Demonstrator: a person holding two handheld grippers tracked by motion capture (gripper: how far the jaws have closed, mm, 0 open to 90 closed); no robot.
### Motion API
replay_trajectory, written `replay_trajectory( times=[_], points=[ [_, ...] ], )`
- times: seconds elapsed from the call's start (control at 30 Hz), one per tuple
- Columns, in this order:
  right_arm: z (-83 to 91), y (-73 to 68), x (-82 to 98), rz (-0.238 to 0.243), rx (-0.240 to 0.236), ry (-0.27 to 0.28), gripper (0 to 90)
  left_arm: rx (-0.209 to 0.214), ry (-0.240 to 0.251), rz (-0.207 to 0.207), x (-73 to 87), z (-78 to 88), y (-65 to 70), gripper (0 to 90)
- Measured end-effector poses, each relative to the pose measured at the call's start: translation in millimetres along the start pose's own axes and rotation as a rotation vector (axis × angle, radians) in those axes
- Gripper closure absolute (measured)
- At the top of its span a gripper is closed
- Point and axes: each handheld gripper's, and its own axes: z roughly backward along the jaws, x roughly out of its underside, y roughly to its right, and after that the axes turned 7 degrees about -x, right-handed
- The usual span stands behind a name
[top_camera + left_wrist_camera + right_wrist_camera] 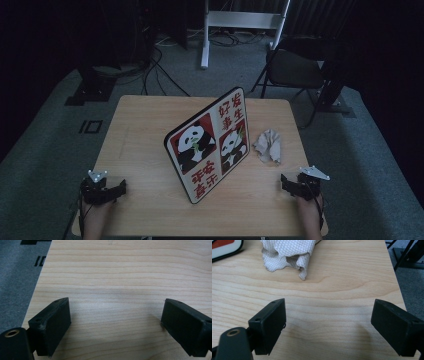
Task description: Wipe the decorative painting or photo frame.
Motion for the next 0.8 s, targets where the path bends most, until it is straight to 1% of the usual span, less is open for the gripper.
replay_trajectory(
  times=[0.03, 0.1, 0.17, 0.2, 0.23, 0.3, 0.8],
  points=[
    [-0.3, -0.2, -0.1, -0.001, 0.005, -0.004, 12.6, -0.007, 0.001, 0.011, 0.1, -0.2, -0.3, 9.3],
    [-1.1, -0.7, -0.2, 0.004, 0.005, -0.014, 12.6, -0.013, -0.001, 0.019, 0.1, -0.2, -0.7, 9.3],
    [-2.3, -1.1, -0.5, 0.005, -0.001, -0.032, 12.8, -0.015, -0.001, 0.020, 0.0, -0.3, -0.6, 9.3],
    [-2.3, -1.1, -0.5, 0.005, -0.001, -0.032, 12.8, -0.015, -0.001, 0.020, 0.0, -0.3, -0.6, 9.3],
    [-4.1, -1.5, -0.9, 0.011, -0.007, -0.055, 13.1, -0.015, -0.001, 0.021, 0.0, -0.3, -0.5, 9.3],
    [-5.9, -2.3, -1.3, 0.022, -0.018, -0.078, 12.9, -0.014, -0.001, 0.021, 0.0, -0.3, -0.6, 9.3],
    [-6.1, -1.6, -1.4, 0.015, -0.022, -0.080, 12.8, -0.014, -0.003, 0.020, 0.1, -0.3, -0.7, 9.3]
  ],
)
